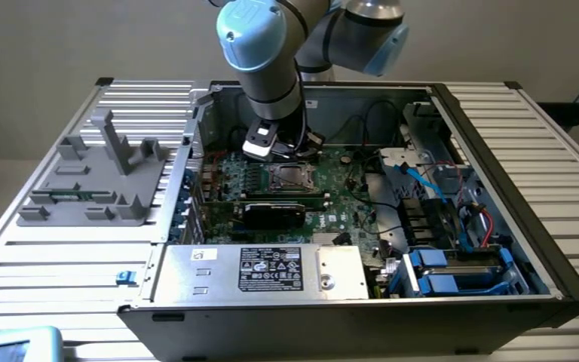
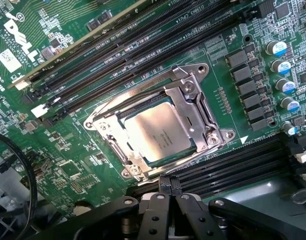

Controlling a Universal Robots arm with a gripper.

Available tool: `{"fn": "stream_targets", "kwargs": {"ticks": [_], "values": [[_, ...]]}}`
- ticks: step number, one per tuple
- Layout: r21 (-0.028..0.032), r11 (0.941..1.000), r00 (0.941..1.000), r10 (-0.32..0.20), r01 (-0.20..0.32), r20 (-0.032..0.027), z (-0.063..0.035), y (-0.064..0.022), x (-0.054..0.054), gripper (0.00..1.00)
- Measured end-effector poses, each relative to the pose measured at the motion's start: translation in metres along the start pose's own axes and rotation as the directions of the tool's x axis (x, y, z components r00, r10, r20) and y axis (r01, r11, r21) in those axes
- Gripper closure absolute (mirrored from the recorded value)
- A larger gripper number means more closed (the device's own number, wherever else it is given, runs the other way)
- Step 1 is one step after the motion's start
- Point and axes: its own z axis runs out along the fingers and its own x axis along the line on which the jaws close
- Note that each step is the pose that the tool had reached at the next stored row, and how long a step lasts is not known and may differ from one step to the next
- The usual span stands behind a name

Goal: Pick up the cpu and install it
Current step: 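Install the first cpu locking lever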

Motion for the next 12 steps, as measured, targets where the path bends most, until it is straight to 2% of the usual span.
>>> {"fn": "stream_targets", "kwargs": {"ticks": [12], "values": [[-0.0008, 1.0000, 1.0000, 0.000, 0.000, -0.0003, 0.0007, 0.0001, 0.0021, 0.89]]}}
